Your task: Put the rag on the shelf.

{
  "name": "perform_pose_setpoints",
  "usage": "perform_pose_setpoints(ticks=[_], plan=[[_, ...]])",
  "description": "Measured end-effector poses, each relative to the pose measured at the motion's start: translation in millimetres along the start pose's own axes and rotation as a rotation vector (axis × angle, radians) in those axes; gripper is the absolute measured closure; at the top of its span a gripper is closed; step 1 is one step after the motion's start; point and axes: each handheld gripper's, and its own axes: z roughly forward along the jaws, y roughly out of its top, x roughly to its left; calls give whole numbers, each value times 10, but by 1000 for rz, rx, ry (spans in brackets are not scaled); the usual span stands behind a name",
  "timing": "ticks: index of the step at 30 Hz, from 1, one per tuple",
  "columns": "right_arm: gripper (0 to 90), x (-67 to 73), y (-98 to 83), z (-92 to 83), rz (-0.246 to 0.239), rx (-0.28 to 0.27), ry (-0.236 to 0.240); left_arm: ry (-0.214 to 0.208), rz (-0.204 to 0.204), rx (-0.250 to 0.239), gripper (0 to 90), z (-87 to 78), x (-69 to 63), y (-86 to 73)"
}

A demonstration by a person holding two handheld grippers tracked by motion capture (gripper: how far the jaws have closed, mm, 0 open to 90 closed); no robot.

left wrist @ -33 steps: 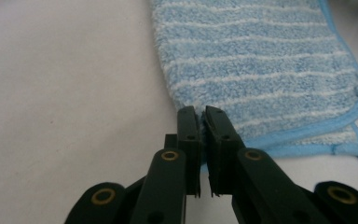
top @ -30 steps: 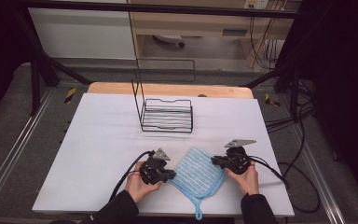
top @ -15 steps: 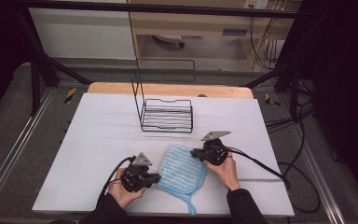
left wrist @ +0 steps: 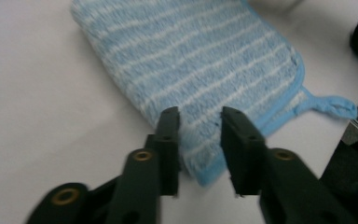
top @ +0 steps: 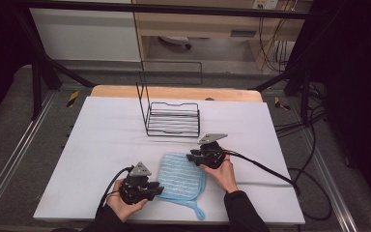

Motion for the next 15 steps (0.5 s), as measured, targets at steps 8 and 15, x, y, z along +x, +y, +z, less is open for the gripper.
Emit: perform_pose_setpoints(ticks=[8,15], plan=[[499,-48,-96,-324,91,-17,-81,53,-41,-7,553,135,266,243],[653,-100,-297,-271,172,31,-70,18,-71,61,662,359,342,221]])
